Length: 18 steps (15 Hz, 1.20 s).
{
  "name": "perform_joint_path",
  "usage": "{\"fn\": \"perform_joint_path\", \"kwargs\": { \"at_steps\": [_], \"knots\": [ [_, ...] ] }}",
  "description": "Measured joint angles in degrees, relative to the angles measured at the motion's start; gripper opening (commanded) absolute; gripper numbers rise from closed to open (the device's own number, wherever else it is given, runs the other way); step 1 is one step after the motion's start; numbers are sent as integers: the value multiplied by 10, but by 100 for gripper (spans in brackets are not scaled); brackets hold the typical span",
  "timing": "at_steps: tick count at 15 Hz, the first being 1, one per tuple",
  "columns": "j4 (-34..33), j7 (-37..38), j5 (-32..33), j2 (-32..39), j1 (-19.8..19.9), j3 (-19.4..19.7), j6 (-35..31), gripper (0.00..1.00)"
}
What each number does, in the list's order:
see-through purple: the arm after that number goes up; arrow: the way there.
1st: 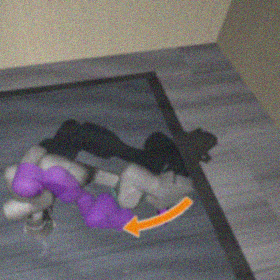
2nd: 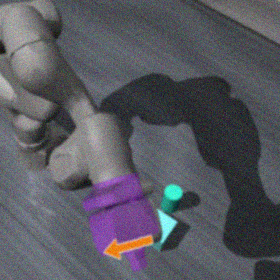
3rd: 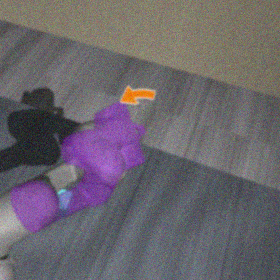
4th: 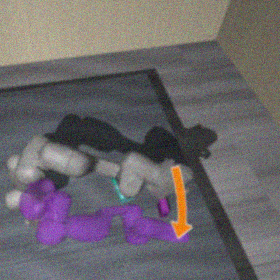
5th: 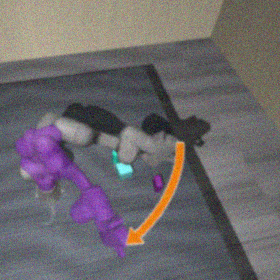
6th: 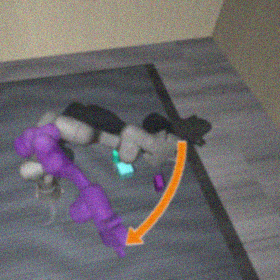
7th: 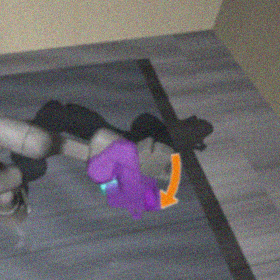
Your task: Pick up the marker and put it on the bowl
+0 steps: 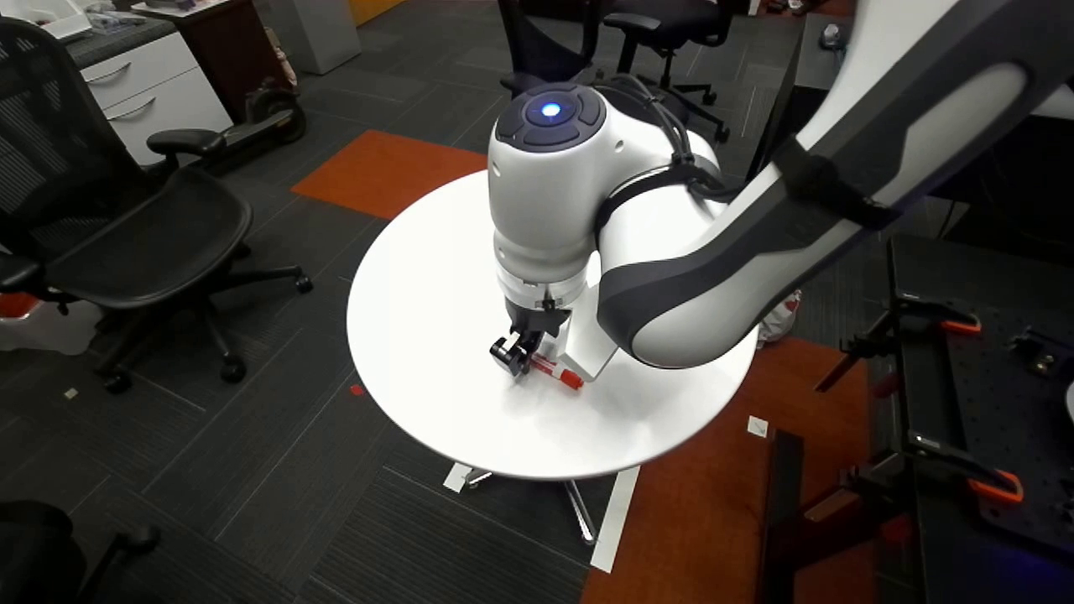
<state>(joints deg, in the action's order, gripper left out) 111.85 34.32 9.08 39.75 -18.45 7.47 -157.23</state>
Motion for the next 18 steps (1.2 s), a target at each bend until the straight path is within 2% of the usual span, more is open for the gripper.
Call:
{"fn": "perform_joint_path", "kwargs": {
  "at_steps": [4,5,8,11,14,18],
  "knots": [
    [-8,0,0,6,-1,0,2,5],
    [-10,0,0,7,-1,0,3,1],
    [-11,0,-1,5,-2,5,3,5],
    [-4,7,-1,-15,-15,34,-1,5],
    [31,48,19,-73,-45,97,-13,5],
    [84,144,101,-160,-72,189,-13,5]
  ]
}}
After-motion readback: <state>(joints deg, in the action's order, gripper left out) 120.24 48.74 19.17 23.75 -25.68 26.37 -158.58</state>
